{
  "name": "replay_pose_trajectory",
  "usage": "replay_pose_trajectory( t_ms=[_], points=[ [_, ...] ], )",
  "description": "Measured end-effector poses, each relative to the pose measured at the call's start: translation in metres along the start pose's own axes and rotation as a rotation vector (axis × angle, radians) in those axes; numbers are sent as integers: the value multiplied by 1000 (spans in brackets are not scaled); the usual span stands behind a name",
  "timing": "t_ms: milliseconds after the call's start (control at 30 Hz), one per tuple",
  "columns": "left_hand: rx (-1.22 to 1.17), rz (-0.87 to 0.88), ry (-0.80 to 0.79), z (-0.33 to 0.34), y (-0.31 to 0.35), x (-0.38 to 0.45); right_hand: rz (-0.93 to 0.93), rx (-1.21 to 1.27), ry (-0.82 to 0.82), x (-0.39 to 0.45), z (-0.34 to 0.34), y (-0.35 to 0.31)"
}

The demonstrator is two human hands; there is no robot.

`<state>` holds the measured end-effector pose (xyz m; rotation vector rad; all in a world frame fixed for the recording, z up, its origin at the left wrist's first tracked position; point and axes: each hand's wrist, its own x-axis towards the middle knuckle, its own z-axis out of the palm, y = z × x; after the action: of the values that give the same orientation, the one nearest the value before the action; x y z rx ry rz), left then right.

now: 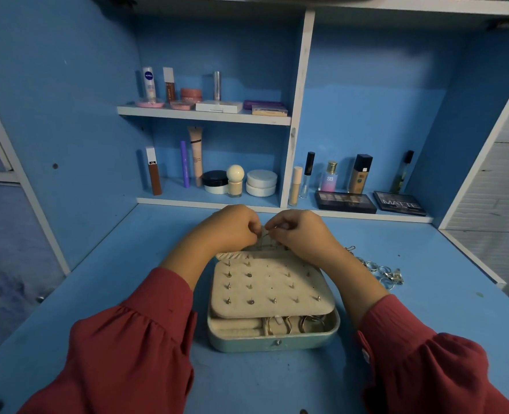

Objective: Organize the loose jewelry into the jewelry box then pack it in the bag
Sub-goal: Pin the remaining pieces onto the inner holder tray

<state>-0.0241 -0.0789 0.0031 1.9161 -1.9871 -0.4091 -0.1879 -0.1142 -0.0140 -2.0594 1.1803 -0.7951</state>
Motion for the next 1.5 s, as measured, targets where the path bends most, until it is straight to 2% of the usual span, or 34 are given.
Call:
replay_pose_trajectory(
  t_ms=[133,233,433,600,800,967,1100,1233,1333,1500],
  points=[
    [-130,25,9,-4,0,-1,9,167,-24,-2,0,-4],
    [-199,26,12,-4,-1,-2,12,200,-20,-1,0,-4],
    [-183,20,-22,0,-1,-2,-30,-80,-51,0,2,1],
    [-189,7,-48,-1,-1,-3,-17,-130,-76,4,-3,4],
    [-150,5,-97,-1,3,-7,-110,-387,-165,6,-6,13],
    [-211,-7,-141,1,2,-6,-170,-488,-173,8,2,10],
    [-248,-1,-183,3,-1,-5,-134,-593,-225,8,4,6],
    [-174,11,-214,3,0,-6,-53,-630,-266,11,5,8],
    [-144,-9,-225,5,1,-5,-28,-642,-235,13,9,11],
    [-55,-37,-229,8,6,-5,-116,-683,-122,6,5,6]
  ],
)
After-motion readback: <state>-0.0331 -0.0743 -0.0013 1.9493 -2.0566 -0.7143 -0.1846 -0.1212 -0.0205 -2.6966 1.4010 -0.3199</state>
